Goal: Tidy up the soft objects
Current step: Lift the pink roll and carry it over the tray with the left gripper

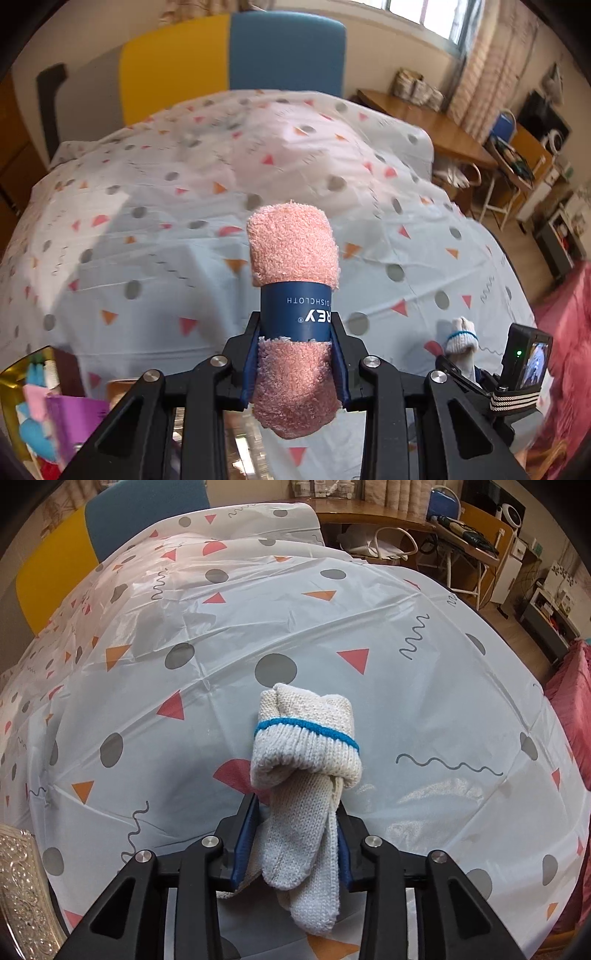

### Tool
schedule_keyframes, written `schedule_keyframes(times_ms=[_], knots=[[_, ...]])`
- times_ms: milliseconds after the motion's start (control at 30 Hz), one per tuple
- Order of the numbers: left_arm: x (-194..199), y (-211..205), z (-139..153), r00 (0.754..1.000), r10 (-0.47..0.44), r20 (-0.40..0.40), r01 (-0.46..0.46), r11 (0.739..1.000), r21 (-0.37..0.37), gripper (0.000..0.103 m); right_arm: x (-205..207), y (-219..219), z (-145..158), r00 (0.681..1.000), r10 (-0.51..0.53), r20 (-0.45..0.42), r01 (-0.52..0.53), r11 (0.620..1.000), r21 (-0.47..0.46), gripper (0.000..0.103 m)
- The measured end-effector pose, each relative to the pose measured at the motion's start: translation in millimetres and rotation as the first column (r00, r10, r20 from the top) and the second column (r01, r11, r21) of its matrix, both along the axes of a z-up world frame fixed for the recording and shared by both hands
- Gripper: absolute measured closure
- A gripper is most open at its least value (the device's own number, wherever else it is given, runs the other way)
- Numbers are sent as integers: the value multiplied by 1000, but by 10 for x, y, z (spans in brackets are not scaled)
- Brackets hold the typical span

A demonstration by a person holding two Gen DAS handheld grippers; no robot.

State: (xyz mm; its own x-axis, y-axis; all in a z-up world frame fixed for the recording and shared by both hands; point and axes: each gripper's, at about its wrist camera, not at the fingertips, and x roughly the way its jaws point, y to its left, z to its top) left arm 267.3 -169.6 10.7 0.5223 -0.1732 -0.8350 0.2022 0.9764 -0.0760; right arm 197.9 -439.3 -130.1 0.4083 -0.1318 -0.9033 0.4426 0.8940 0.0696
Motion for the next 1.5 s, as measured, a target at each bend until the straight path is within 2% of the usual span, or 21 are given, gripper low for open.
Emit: schedule_keyframes(times_ms=[100,200,300,400,633,767,900,1000,1100,1200,1300,1500], knots=[[-46,355,165,999,49,-8,-50,998,-42,70,17,30,-2,1000,25,-6,-25,999,-41,65],[-153,717,416,996,82,27,-79,993,-84,70,20,45,2,999,34,-6,-35,998,-55,65],[-282,1112,666,989,108,100,-100,992,-77,69,25,83,2,999,52,-12,-53,995,-84,65],[-416,1582,768,979,152,136,-143,987,-75,69,15,113,-1,998,64,-13,-65,992,-106,65],[-781,2779,611,943,302,138,-297,953,-57,69,-49,196,13,997,77,-12,-78,989,-124,65],[-990,3379,462,905,408,121,-404,913,-57,69,-61,225,21,996,92,-15,-93,985,-143,65],[-1311,3899,283,852,515,97,-505,856,-106,69,-82,237,30,995,94,-13,-95,984,-148,65],[-1601,4115,106,816,570,95,-561,821,-106,69,-89,244,33,996,93,-10,-93,984,-153,65],[-1943,4131,-67,798,586,142,-584,810,-55,69,-97,249,33,995,96,-9,-96,983,-159,65],[-2215,4042,-298,804,574,158,-580,814,-7,69,-104,257,34,995,101,-8,-101,980,-170,65],[-2429,3974,-469,795,585,162,-592,806,-5,69,-113,286,41,994,113,-7,-113,977,-183,67],[-2624,3836,-513,790,575,213,-589,808,-1,69,-128,330,38,991,131,-8,-130,969,-211,69]])
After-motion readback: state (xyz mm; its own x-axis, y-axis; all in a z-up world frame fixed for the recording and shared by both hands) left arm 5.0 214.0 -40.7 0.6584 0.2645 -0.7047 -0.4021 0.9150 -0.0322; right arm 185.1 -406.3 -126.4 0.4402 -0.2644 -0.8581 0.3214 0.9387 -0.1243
